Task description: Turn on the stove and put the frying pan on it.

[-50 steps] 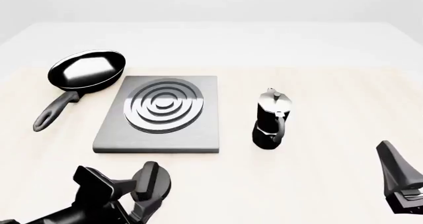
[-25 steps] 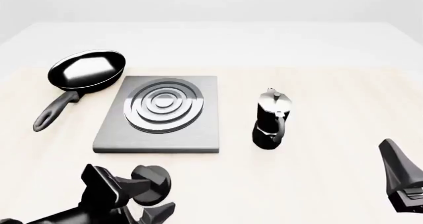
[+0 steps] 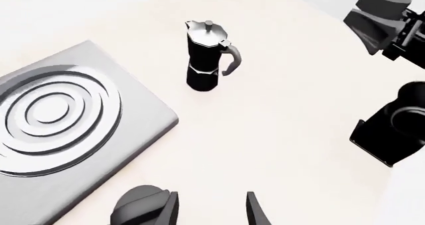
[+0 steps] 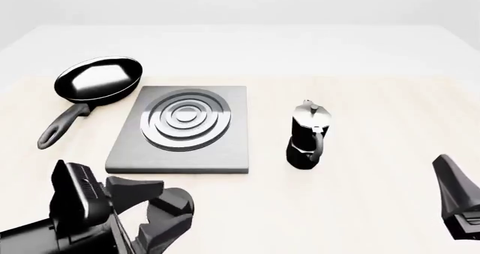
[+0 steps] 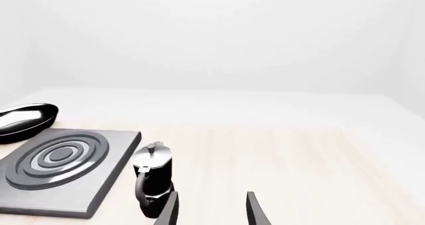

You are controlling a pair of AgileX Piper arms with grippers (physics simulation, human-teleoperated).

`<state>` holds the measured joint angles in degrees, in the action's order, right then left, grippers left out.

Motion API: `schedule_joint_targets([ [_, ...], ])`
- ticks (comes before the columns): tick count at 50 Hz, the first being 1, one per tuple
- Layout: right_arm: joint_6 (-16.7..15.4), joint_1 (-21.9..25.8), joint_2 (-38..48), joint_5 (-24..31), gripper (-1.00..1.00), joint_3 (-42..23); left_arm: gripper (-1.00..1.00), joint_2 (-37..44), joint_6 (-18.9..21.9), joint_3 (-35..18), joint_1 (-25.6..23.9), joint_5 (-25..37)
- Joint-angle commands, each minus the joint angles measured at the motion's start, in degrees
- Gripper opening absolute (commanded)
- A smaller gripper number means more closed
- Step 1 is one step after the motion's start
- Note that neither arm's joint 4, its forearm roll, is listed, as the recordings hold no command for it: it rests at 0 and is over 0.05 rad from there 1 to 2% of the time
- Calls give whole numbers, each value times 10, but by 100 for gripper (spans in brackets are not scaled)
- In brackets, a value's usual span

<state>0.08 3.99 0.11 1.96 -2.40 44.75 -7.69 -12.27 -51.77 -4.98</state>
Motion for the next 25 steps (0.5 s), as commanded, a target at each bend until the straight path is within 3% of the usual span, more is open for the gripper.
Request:
schedule_joint_targets([
  [1, 3, 4, -1, 3, 100, -7, 100, -183, 21, -96, 29, 218],
  [8, 2, 10, -1, 7, 100, -14, 100, -235, 45, -148, 80, 302],
  [9, 0, 14, -1, 9, 100, -17, 100, -253, 54, -170, 127, 331],
  [12, -2, 17, 0, 10, 100, -19, 100, -258, 64, -183, 176, 346],
  [16, -3, 18, 0, 12, 100, -20, 100, -259, 65, -187, 197, 354],
  [17, -5, 21, 0, 14, 100, -22, 100, -257, 80, -194, 245, 357],
  [25, -6, 27, 0, 15, 100, -24, 100, -229, 98, -202, 321, 344],
])
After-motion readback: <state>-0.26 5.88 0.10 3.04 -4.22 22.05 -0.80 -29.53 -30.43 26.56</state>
